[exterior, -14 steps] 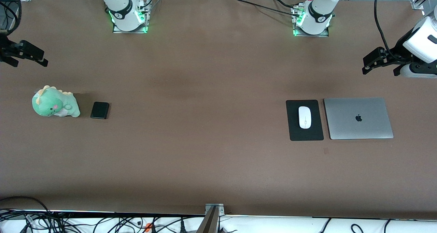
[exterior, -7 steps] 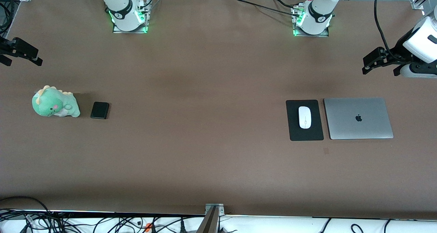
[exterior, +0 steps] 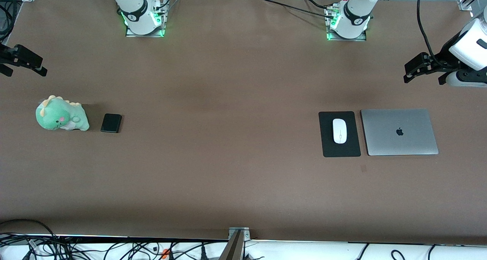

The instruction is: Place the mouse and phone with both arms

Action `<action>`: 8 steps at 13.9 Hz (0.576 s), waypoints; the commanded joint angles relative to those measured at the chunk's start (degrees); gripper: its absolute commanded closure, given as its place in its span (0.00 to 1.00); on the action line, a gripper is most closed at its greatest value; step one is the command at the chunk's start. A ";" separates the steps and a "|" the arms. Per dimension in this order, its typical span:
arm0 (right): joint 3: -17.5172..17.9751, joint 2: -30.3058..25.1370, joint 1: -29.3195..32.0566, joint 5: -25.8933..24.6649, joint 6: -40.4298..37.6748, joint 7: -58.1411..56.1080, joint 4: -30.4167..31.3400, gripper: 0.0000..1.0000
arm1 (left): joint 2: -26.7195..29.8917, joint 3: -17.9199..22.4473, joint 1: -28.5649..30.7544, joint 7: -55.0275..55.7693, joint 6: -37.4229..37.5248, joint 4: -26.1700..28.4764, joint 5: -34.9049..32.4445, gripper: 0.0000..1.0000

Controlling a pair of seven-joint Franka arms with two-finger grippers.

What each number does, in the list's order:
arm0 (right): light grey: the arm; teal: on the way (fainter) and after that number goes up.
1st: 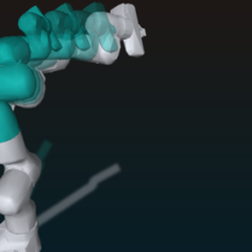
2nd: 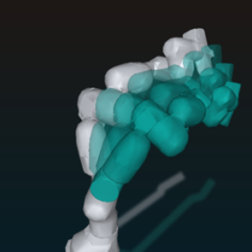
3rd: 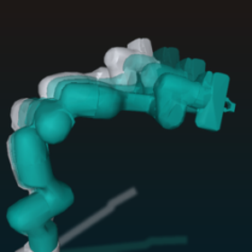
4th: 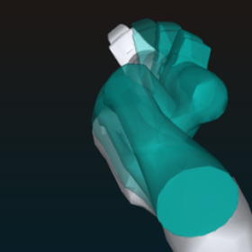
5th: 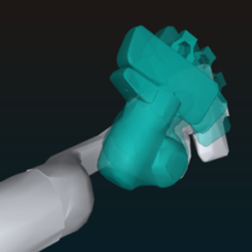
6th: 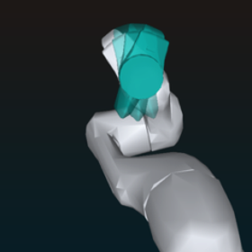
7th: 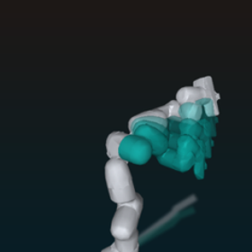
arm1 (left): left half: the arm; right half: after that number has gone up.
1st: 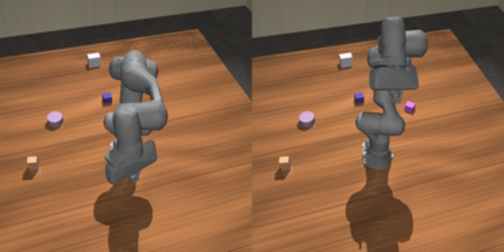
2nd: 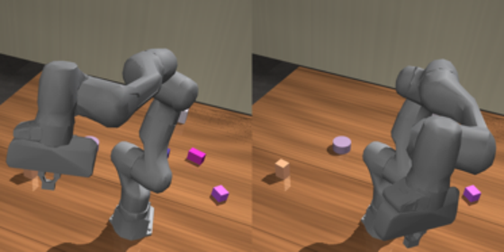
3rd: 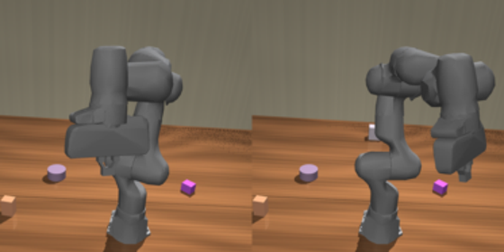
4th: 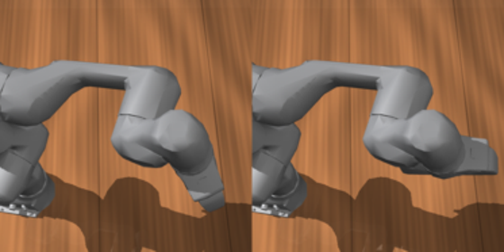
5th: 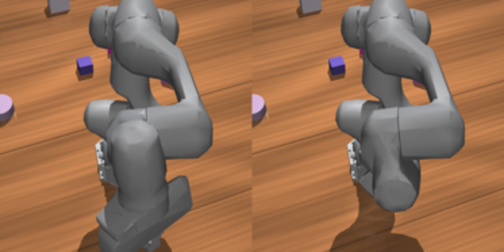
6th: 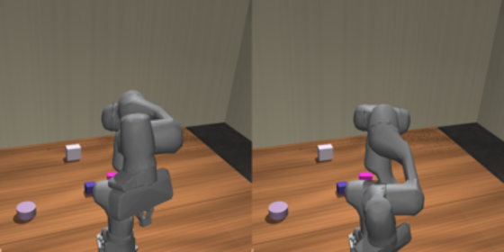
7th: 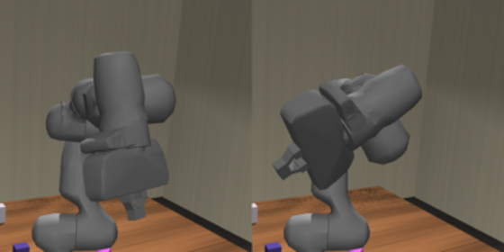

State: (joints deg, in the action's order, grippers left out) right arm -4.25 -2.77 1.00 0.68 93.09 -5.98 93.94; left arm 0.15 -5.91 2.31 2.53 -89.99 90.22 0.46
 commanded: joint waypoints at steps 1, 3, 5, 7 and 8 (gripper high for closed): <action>0.20 0.48 0.23 0.20 -0.28 -0.88 -1.22 0.00 | -0.50 0.37 -0.29 -1.29 0.34 -0.92 0.51 0.00; 0.20 0.40 0.23 0.20 -0.45 -0.88 -1.13 0.00 | -0.58 0.37 -0.29 -1.21 0.25 -0.92 0.51 0.00; 0.20 0.40 0.23 0.20 -0.63 -0.88 -1.13 0.00 | -0.67 0.37 -0.29 -1.21 0.25 -1.01 0.60 0.00; 0.20 0.31 0.23 0.11 -0.80 -0.88 -1.13 0.00 | -0.67 0.37 -0.29 -1.21 0.25 -1.27 0.51 0.00; 0.20 0.31 0.23 0.20 -0.81 -0.88 -1.21 0.00 | -0.67 0.37 -0.38 -1.21 0.25 -1.27 0.69 0.00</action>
State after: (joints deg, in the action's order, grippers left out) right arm -4.25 -2.67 1.00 0.68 93.07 -5.98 93.94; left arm 0.08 -5.91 2.31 2.52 -89.99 90.22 0.45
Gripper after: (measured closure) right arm 0.000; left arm 0.000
